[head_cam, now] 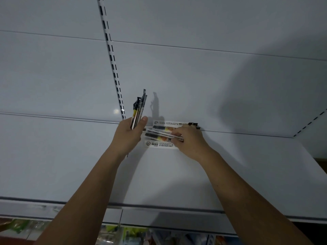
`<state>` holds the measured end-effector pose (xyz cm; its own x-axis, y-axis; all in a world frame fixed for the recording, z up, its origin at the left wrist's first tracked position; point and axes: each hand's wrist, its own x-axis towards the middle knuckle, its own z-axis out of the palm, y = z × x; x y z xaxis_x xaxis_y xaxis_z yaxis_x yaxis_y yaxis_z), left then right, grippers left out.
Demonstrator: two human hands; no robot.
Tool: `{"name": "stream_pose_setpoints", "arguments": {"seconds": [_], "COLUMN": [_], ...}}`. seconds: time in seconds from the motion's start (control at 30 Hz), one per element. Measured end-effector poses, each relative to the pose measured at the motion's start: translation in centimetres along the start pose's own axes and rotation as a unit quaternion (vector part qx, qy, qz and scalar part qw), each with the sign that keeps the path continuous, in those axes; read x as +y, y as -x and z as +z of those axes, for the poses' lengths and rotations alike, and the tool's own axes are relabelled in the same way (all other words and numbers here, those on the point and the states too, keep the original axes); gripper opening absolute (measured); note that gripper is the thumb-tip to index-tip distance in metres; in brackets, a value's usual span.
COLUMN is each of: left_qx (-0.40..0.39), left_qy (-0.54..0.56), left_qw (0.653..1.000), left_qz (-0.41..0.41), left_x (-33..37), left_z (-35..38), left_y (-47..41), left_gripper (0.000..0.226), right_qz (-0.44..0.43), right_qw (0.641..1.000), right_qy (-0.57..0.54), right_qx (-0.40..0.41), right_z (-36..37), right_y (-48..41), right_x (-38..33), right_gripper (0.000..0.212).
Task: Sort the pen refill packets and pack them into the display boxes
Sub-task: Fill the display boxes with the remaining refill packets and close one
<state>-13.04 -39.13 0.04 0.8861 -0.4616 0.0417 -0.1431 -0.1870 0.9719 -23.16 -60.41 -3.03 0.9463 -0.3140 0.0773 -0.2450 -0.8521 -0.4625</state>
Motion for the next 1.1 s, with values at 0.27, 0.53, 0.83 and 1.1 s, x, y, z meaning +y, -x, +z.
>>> {"name": "stream_pose_setpoints", "arguments": {"seconds": [0.27, 0.53, 0.83, 1.1], "left_qx": [0.021, -0.026, 0.018, 0.098], "left_qy": [-0.099, -0.180, -0.048, -0.005], "left_qw": [0.995, 0.980, 0.999, 0.994], "left_qz": [0.028, 0.084, -0.010, -0.046], "left_x": [-1.0, 0.4, 2.6, 3.6], "left_z": [-0.1, 0.1, -0.5, -1.6], "left_y": [-0.4, 0.3, 5.7, 11.6], "left_gripper": [0.039, 0.022, 0.021, 0.028], "right_qz": [-0.037, -0.107, 0.067, 0.062], "right_qw": [0.998, 0.992, 0.825, 0.696], "right_qy": [0.033, -0.065, -0.556, -0.712], "right_qx": [0.048, 0.012, 0.079, -0.073], "right_z": [-0.7, -4.8, -6.0, -0.6], "right_y": [-0.1, 1.1, 2.4, 4.2], "right_x": [0.4, -1.0, -3.6, -11.2], "right_gripper": [0.021, 0.021, 0.039, 0.012]}}
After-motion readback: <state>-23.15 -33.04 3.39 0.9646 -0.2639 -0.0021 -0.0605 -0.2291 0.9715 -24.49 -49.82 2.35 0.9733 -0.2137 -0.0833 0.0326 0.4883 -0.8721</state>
